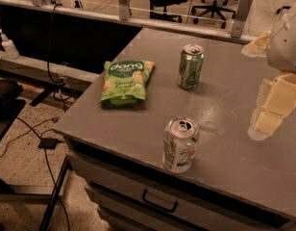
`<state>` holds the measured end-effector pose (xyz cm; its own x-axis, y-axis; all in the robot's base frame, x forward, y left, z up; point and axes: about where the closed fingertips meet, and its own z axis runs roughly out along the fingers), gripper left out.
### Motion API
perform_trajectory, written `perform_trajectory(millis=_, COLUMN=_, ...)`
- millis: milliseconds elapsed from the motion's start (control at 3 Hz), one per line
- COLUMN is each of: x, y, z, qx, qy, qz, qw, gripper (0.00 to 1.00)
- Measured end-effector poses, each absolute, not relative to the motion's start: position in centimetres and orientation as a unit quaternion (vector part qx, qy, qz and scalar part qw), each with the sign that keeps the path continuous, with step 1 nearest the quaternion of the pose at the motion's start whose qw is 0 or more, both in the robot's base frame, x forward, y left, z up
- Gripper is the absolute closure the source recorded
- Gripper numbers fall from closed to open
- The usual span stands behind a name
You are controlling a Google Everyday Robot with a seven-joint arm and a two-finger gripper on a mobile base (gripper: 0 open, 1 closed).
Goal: Pick 7up can
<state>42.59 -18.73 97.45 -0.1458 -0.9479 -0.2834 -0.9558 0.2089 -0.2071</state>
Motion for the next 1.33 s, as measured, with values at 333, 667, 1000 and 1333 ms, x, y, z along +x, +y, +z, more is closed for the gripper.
perform_trajectory(millis=333, x=41.0, y=-15.5, z=97.4, qx=-0.657, qy=0.728, qz=0.041, qw=0.192, gripper=0.0)
perform_trajectory(millis=667, x=40.0, y=-12.1, z=97.2, qx=-0.682, qy=0.698, qz=0.059, qw=0.209, gripper=0.0)
perform_trajectory(millis=1000, x=40.5, y=-9.4, z=96.3, qx=-0.698, qy=0.68, qz=0.074, qw=0.213, gripper=0.0)
perform_trajectory(millis=1333, x=41.3, y=-8.0, z=94.1, qx=-0.704, qy=0.676, qz=0.1, qw=0.194, gripper=0.0)
